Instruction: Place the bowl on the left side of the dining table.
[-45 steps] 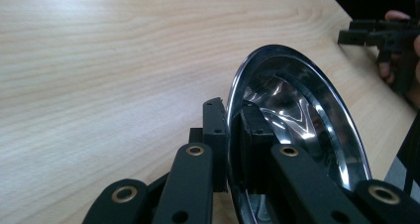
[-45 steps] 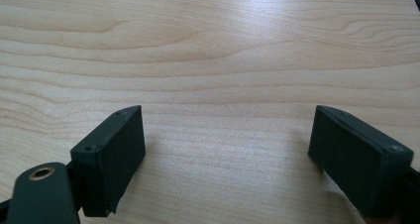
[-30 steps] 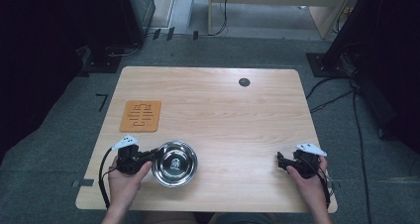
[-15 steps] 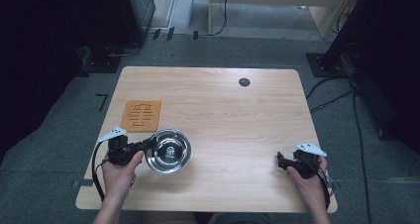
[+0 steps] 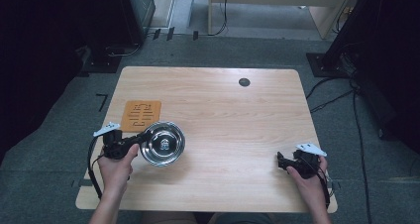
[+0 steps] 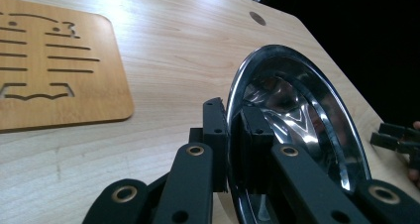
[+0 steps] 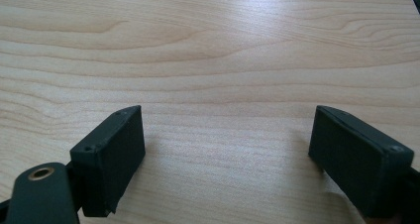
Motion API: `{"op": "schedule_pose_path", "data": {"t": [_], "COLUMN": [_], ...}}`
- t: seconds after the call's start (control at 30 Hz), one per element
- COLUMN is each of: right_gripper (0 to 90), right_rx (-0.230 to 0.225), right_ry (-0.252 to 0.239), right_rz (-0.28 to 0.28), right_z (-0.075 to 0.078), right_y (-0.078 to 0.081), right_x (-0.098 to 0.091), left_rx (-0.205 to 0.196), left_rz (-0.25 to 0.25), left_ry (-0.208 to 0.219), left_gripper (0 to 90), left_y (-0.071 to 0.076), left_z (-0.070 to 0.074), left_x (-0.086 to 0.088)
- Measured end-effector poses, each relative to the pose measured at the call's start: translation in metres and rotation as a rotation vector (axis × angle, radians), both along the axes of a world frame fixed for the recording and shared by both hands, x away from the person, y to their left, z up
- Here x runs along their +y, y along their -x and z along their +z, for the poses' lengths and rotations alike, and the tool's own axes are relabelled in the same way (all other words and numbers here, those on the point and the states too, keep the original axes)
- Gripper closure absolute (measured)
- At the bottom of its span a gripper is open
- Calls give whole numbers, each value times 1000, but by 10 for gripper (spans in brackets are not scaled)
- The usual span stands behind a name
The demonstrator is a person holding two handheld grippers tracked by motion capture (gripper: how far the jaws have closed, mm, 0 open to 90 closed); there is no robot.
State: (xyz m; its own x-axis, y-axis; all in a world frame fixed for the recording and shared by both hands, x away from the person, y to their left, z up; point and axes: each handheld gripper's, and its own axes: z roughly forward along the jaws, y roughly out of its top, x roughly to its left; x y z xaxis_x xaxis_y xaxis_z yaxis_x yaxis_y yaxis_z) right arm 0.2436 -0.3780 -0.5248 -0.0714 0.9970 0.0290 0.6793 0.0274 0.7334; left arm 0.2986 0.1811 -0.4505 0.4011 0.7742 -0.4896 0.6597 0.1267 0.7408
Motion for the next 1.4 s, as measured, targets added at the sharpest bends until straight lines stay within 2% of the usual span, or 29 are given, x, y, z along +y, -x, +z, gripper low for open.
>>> {"op": "schedule_pose_path", "data": {"t": [0.07, 0.17, 0.37, 0.6, 0.93, 1.17, 1.4], "right_gripper": [136, 136, 136, 136, 136, 136, 136], "right_rx": [0, 0, 0, 0, 0, -1, -1], "right_ry": [0, 0, 0, 0, 0, 0, 0], "right_rz": [0, 0, 0, 0, 1, 1, 1], "right_z": [0, 0, 0, 0, 0, 0, 0], "right_y": [0, 0, 0, 0, 0, 0, 0], "right_x": [0, 0, 0, 0, 0, 0, 0], "left_rx": [2, 15, 3, 6, 8, 11, 20], "left_rz": [12, 25, 74, 102, 170, 244, 285], "left_ry": [5, 40, 23, 17, 30, 71, 80], "left_gripper": [848, 848, 848, 848, 848, 847, 847], "left_y": [-2, -8, -16, -24, -38, -48, -54], "left_z": [-2, -4, -1, 0, -4, -11, -16], "left_x": [2, 8, 15, 18, 25, 36, 39]}}
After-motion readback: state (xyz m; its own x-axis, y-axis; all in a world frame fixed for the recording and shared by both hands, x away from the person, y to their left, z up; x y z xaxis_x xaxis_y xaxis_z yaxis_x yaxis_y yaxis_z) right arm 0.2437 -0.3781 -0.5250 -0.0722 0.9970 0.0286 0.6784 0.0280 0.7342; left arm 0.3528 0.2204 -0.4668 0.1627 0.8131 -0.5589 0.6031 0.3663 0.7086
